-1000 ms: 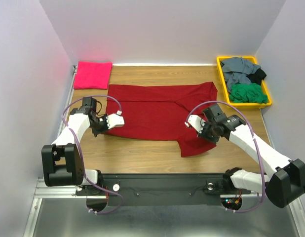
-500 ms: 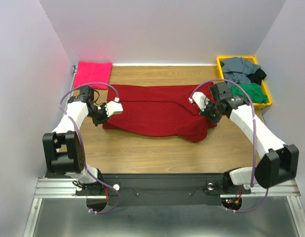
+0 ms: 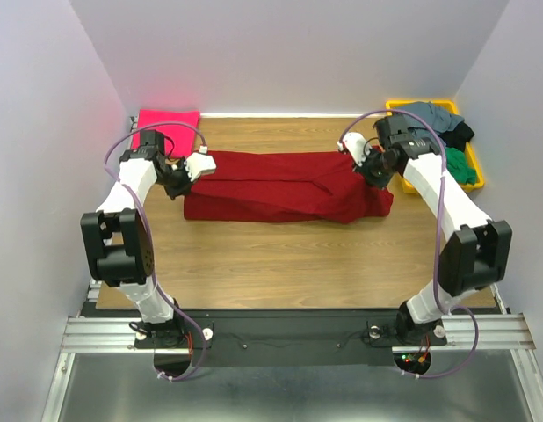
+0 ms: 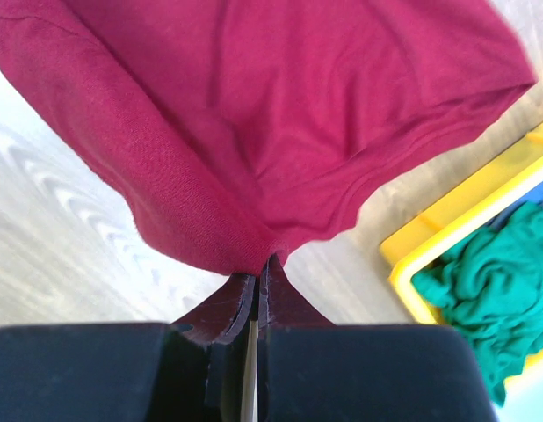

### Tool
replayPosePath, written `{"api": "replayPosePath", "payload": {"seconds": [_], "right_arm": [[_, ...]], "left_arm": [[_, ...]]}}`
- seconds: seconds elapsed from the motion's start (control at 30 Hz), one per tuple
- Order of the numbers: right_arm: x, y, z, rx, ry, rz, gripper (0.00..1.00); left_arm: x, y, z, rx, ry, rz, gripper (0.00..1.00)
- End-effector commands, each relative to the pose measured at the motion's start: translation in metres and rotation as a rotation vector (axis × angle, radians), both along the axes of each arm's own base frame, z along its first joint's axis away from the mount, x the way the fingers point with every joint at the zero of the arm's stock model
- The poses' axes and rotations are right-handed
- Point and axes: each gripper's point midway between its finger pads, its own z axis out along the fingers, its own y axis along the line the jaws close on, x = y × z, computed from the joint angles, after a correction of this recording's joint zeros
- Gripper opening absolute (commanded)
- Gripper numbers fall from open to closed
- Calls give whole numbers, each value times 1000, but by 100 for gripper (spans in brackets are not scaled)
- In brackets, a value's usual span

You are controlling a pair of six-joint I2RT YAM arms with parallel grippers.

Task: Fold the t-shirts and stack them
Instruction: Fold the tshirt

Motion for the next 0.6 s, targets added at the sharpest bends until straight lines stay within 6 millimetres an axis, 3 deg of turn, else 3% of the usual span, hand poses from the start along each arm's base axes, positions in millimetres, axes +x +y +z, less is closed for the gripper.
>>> {"api": "replayPosePath", "payload": {"seconds": [0.0, 0.3, 0.57], "right_arm": [[30, 2, 18, 40, -67, -4, 1], [72, -4, 6, 45, -50, -36, 1], [86, -12, -15, 40, -7, -73, 1]], "left_arm": [[28, 0, 16, -30, -57, 37, 0], [67, 3, 14, -41, -93, 100, 0], [82, 3, 1, -35, -82, 116, 0]]}}
